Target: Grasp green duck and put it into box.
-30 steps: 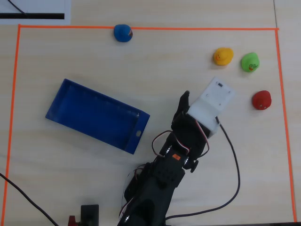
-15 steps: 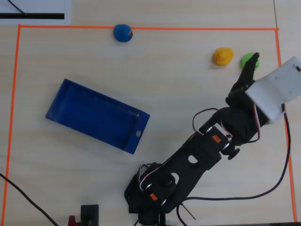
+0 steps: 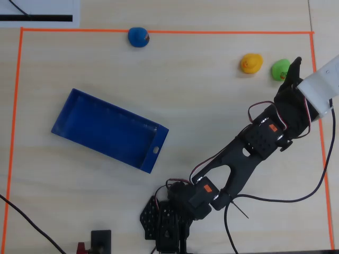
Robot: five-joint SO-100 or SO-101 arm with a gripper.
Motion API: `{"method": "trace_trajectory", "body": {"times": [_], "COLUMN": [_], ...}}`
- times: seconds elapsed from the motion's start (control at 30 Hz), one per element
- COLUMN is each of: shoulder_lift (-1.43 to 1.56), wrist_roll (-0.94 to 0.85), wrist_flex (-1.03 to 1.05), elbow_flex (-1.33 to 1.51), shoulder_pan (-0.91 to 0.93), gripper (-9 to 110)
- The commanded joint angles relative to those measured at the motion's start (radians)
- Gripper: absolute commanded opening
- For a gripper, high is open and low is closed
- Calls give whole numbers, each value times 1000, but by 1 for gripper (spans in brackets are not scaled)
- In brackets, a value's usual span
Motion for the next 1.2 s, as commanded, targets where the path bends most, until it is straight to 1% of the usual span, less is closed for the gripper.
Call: {"method": "trace_trajectory", "body": {"times": [0.0,0.37,0.83,1.17], "shoulder_lift": [-44,-230,-414,-548], "wrist_roll": [-12,-2,-46,-74], "wrist_flex": [-34,184,267,202], "elbow_flex": [-66,-425,-690,-769], "shoulder_pan": [-26,-86,-112,-91], "gripper": [37,37,38,38]}}
